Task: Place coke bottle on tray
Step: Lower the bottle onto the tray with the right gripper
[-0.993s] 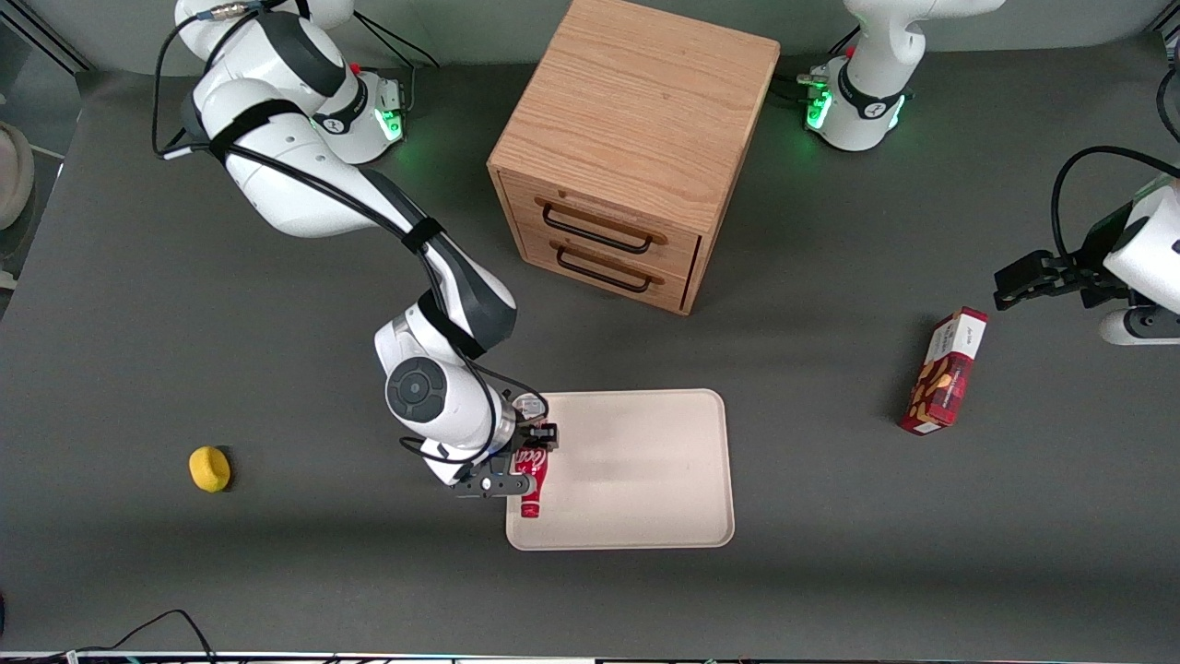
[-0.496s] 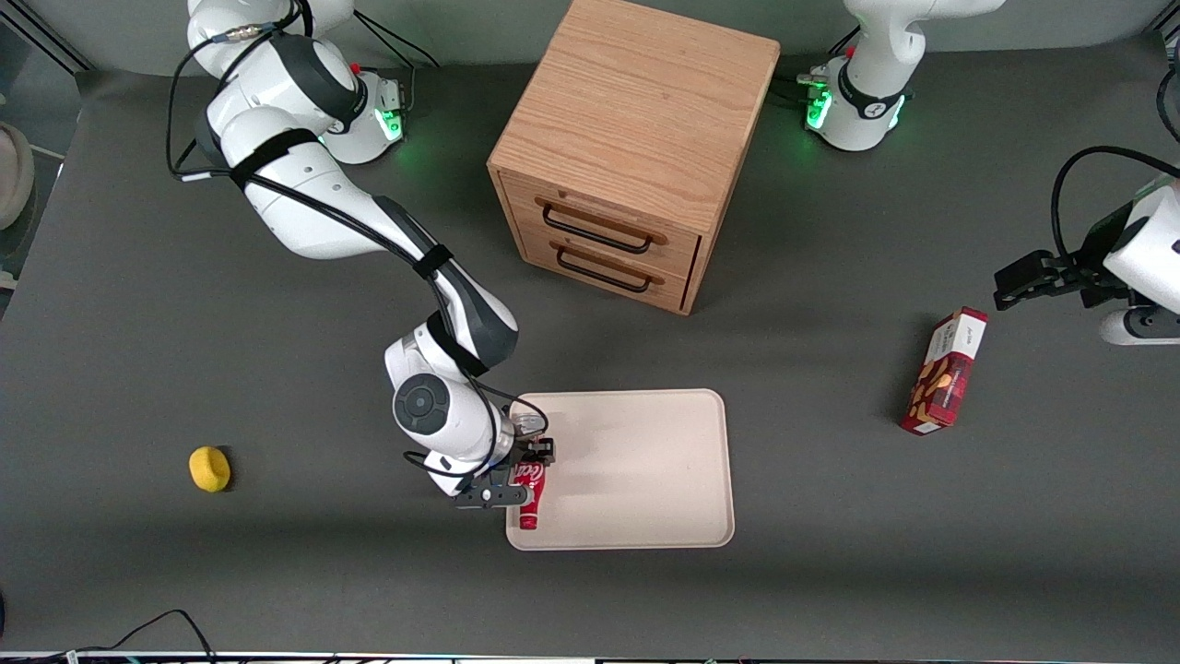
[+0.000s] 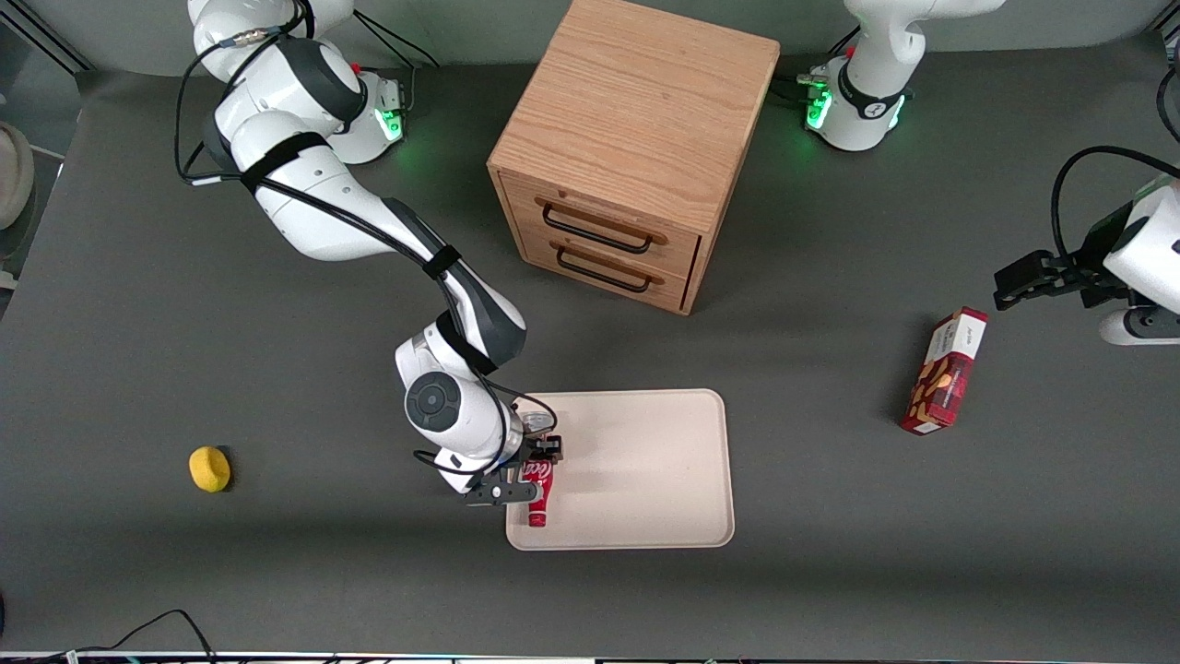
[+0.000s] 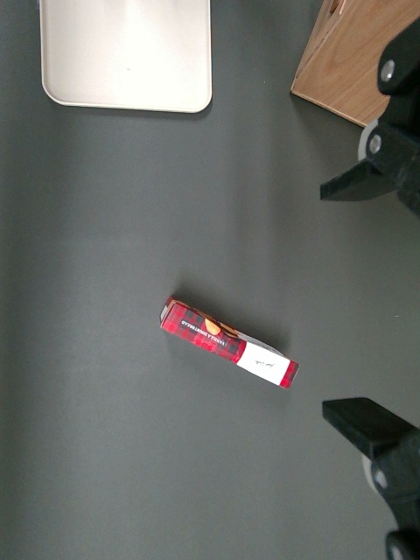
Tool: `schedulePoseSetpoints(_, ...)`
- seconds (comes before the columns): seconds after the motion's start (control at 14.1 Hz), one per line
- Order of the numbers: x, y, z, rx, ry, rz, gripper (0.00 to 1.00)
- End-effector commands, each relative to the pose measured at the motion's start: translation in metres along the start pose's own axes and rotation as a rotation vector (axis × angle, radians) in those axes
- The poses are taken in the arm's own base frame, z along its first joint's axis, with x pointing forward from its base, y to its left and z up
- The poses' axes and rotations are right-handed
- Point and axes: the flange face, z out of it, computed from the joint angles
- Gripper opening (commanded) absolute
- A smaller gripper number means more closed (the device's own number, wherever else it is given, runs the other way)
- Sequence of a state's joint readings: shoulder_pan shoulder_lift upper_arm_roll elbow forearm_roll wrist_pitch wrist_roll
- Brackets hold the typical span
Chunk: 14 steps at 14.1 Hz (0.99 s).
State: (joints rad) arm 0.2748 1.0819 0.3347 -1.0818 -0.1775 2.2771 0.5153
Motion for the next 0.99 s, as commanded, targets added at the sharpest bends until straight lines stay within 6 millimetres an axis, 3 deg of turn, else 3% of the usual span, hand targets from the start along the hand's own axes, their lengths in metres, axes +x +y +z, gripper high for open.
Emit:
schedulePoseSetpoints(0.0,0.0077,0.0037,-0.0009,-0.017,0.03,-0.011,0.0)
schedulePoseSetpoints(0.07,0.008,0.0044,-0.0008,-0.018,0.031,-0.009,0.0)
schedulePoseSetpoints(0.14,0.0072,0.0057,0.0017,-0.022,0.028,-0.007,0.26)
schedulePoseSetpoints(0.21,0.0056,0.006,0.0042,-0.025,0.024,-0.012,0.99)
schedulePoseSetpoints(0.92,0.0033,0.0029,0.0075,-0.03,0.027,-0.017,1.0)
